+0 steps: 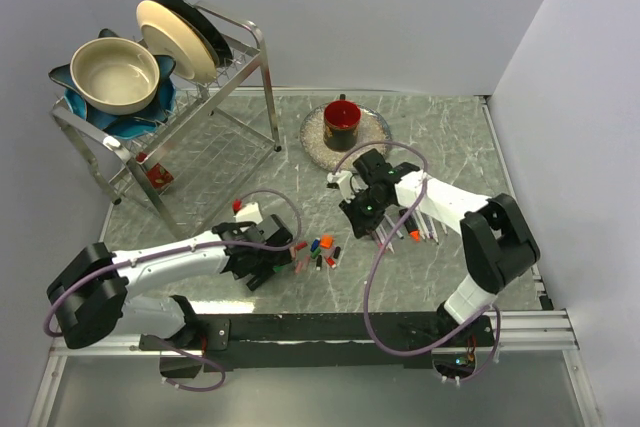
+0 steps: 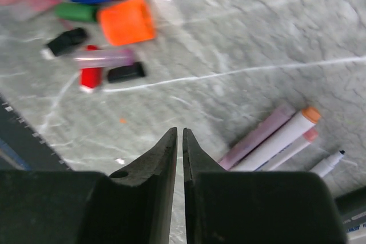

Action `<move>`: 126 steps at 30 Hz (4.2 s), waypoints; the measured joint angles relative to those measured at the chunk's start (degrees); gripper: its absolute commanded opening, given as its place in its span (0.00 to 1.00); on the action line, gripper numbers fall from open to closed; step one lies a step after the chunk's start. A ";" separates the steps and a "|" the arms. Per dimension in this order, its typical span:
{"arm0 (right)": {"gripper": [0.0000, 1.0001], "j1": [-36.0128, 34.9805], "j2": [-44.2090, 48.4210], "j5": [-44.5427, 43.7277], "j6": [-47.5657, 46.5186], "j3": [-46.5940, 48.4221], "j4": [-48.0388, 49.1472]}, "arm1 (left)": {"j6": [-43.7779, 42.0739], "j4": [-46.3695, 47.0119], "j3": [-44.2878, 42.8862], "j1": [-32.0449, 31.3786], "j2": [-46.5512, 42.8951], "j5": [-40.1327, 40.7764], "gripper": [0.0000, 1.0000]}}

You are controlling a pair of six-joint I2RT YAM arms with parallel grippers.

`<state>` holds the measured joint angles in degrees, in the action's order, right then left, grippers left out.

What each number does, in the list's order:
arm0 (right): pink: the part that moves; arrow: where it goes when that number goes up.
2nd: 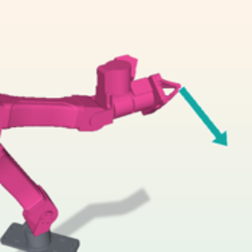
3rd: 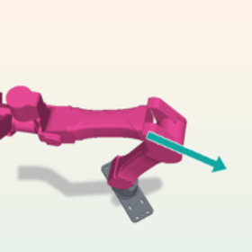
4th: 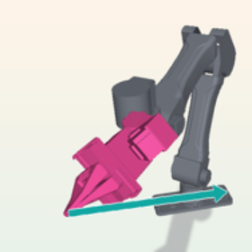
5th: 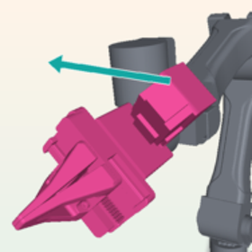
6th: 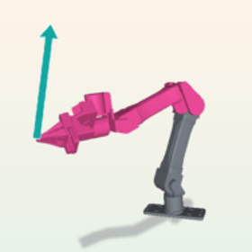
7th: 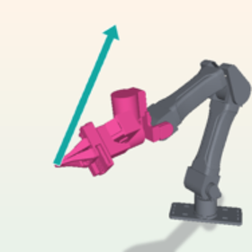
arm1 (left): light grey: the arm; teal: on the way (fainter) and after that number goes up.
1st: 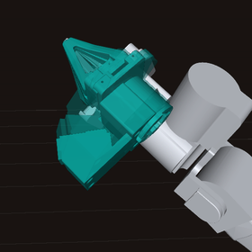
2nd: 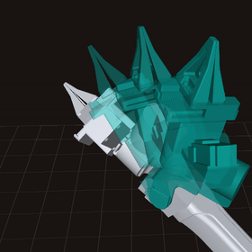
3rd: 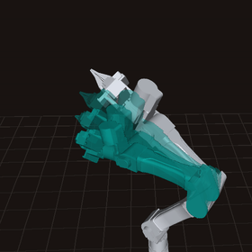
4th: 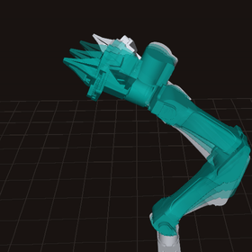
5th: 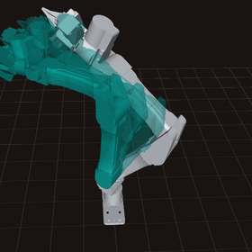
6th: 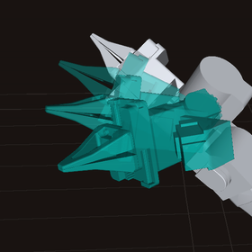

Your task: Open the pen caps

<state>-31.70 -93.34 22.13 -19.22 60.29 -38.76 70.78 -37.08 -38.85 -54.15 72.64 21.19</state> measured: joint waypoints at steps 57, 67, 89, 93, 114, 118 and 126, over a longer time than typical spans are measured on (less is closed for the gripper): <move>0.70 9.62 26.49 32.11 -7.21 -4.85 1.42 | -17.92 37.86 4.61 -3.54 -17.75 -6.88 0.01; 0.72 9.44 29.27 32.83 -0.11 -12.46 11.69 | -13.55 48.78 -7.02 -3.52 -0.85 -1.62 0.01; 0.19 9.25 29.00 18.49 21.94 -15.80 29.75 | -6.82 54.23 -9.14 -4.68 7.13 -1.20 0.01; 0.00 8.87 27.36 18.99 22.45 -15.61 29.27 | -6.80 54.25 -9.14 -4.68 8.28 -0.22 0.02; 0.00 10.38 21.99 30.34 -0.76 -7.02 10.62 | -5.68 57.24 -4.11 1.55 -1.09 -8.31 0.58; 0.00 10.49 21.57 30.18 -0.39 -7.02 10.38 | -4.90 57.66 -4.11 1.73 0.33 -9.35 0.57; 0.00 10.49 21.07 29.79 0.81 -7.02 10.40 | -2.49 58.58 -4.11 1.73 3.80 -10.86 0.22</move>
<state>-21.21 -72.27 51.92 -18.41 53.28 -28.36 68.29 21.50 -42.96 -52.42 76.44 10.33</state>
